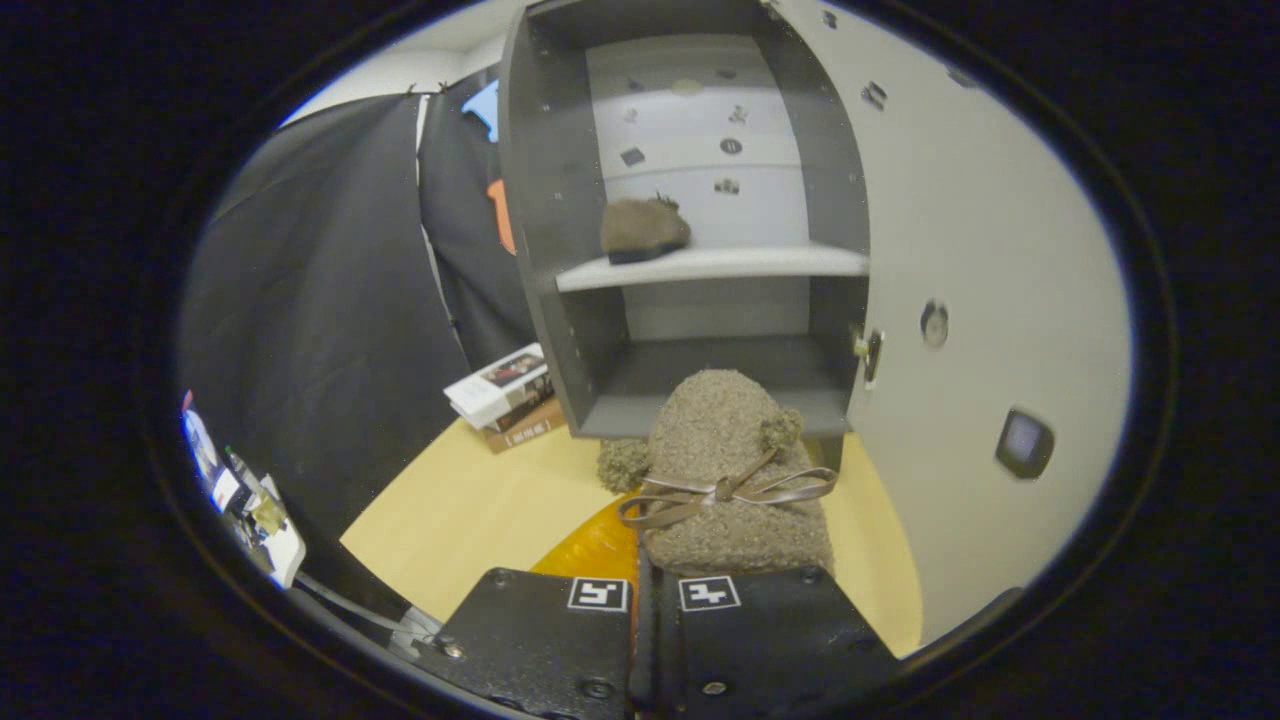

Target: Open the shoe cabinet door, grab the shoes and put them into the shoe cabinet, then close the shoe cabinet door.

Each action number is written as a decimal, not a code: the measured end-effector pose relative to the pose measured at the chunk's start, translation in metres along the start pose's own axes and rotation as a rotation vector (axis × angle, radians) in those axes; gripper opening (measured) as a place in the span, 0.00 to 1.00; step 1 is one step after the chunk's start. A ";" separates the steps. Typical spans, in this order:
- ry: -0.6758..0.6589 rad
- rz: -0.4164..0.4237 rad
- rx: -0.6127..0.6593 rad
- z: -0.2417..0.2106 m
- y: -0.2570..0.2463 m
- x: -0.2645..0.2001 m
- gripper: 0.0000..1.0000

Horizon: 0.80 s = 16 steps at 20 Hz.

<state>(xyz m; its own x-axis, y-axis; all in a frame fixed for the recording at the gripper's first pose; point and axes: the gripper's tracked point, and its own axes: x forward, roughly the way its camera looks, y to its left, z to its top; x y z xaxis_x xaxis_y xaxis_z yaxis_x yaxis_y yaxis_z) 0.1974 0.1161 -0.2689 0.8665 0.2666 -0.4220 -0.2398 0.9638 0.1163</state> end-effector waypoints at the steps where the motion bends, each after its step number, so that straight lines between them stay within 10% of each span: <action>1: -0.030 -0.004 -0.012 0.017 0.000 -0.005 0.06; 16: -0.248 -0.027 -0.100 0.209 -0.015 0.051 0.06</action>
<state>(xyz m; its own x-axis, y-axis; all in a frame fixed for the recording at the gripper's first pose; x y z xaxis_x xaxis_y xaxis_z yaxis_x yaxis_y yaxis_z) 0.3368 0.1156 -0.1043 0.9510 0.2444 -0.1896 -0.2465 0.9691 0.0130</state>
